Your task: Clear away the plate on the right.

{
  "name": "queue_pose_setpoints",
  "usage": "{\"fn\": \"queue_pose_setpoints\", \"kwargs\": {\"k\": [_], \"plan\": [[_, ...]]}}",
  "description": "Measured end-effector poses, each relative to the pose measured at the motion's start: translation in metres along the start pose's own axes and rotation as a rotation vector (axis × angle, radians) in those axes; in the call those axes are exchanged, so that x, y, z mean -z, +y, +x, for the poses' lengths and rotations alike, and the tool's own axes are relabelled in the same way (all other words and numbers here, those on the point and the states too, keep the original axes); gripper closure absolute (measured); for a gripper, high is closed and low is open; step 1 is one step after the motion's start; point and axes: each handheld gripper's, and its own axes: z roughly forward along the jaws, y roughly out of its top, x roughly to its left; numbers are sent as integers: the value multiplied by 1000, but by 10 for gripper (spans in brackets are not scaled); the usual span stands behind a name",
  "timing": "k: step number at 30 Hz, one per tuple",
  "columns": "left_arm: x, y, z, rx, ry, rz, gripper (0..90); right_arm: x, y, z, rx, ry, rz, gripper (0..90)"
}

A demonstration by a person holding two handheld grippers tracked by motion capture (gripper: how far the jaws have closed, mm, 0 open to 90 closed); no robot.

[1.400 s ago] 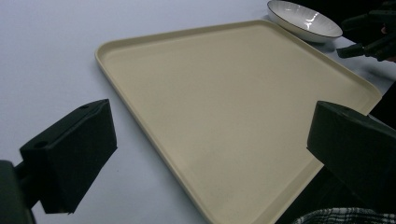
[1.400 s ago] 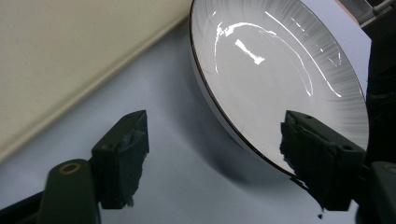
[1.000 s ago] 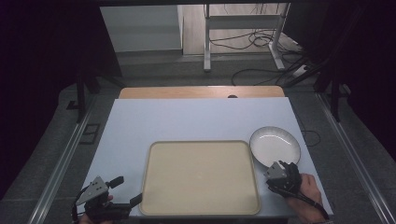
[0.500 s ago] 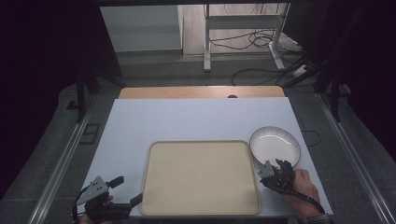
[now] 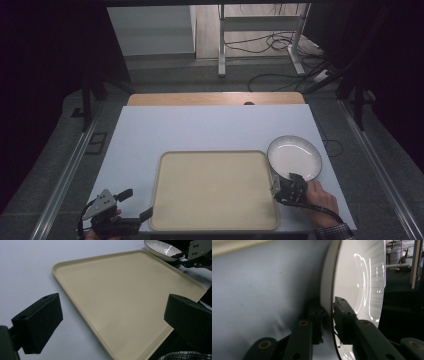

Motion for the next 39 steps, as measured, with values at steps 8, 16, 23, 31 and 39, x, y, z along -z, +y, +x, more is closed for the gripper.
{"fn": "queue_pose_setpoints", "kwargs": {"k": [8,16,23,31,39], "plan": [[0,0,0,-2,-1,0,16,-1,3,6,89,-35,16,813],[0,0,0,-2,-3,0,17,2,3,8,115,-96,22,796],[0,0,0,-2,-3,-1,17,10,4,7,116,-127,9,787],[0,0,0,-3,-3,-1,17,25,7,4,106,-173,-25,783],[0,0,0,-2,-3,-1,17,38,17,8,122,-186,-73,777]]}}
